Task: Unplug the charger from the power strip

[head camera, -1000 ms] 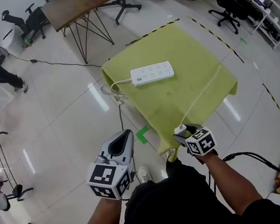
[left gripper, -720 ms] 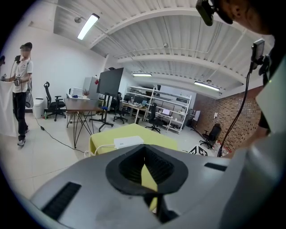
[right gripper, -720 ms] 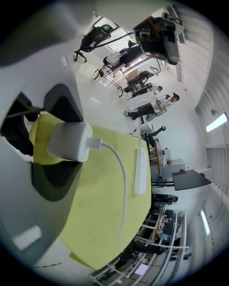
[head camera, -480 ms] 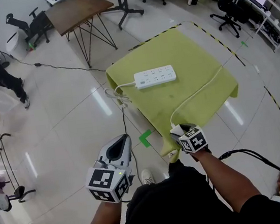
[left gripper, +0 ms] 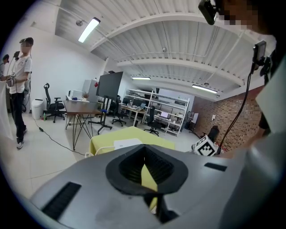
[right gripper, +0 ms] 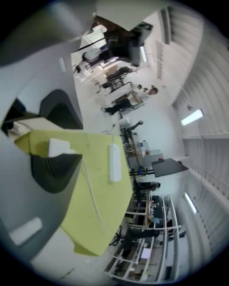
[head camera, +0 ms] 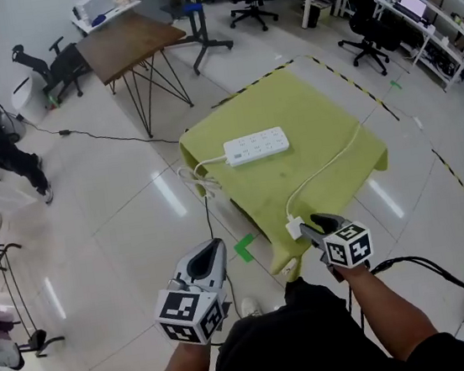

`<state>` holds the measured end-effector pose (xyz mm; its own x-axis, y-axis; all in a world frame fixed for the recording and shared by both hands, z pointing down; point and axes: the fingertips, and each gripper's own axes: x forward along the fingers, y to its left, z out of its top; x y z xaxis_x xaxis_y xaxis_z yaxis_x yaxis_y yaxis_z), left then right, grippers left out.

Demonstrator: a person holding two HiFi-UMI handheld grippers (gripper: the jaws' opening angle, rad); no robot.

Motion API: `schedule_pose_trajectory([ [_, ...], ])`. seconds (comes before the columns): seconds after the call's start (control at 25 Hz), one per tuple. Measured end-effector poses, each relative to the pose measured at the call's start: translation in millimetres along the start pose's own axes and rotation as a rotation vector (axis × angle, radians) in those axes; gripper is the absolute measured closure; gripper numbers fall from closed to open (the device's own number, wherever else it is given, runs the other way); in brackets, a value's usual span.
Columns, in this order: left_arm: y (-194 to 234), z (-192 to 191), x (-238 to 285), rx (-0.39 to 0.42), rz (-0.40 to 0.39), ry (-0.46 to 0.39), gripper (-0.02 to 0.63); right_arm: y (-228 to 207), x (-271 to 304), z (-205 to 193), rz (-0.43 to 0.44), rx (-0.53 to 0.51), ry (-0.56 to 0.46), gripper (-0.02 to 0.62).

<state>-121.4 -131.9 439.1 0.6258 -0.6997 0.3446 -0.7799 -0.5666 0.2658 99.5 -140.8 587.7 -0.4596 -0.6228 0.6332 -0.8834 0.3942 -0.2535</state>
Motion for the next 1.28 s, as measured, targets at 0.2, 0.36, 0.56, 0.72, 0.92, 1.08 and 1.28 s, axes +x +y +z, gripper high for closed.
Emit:
schedule_pose_trajectory([
  [0.2, -40.2, -17.5, 12.4, 0.074, -0.136, 0.046, 0.6, 57.6, -80.9, 44.3, 0.141, 0.224, -0.306, 0.594],
  [0.36, -78.0, -22.2, 14.2, 0.097, -0.232, 0.058, 0.6, 94.3, -137.7, 48.7, 0.187, 0.269, -0.473, 0.594],
  [0.56, -115.8, -14.9, 7.3, 0.127, -0.252, 0.019, 0.6, 117.1, -203.4, 47.2, 0.219, 0.157, -0.553, 0.594],
  [0.72, -124.4, -9.8, -9.6, 0.107, -0.189, -0.012, 0.6, 128.8, -228.3, 36.0, 0.187, 0.036, -0.479, 0.594],
  [0.92, -128.5, -15.7, -29.1, 0.031, -0.028, -0.068, 0.6, 131.2, -263.1, 8.8, 0.194, -0.12, -0.394, 0.594],
  [1.08, -165.7, -30.8, -40.5, -0.019, 0.023, -0.085, 0.6, 118.5, -299.7, -22.8, 0.204, -0.158, -0.369, 0.594],
  [1.28, -215.4, -52.7, -58.6, -0.026, 0.053, -0.096, 0.6, 111.2, -330.9, -63.5, 0.236, -0.154, -0.344, 0.594],
])
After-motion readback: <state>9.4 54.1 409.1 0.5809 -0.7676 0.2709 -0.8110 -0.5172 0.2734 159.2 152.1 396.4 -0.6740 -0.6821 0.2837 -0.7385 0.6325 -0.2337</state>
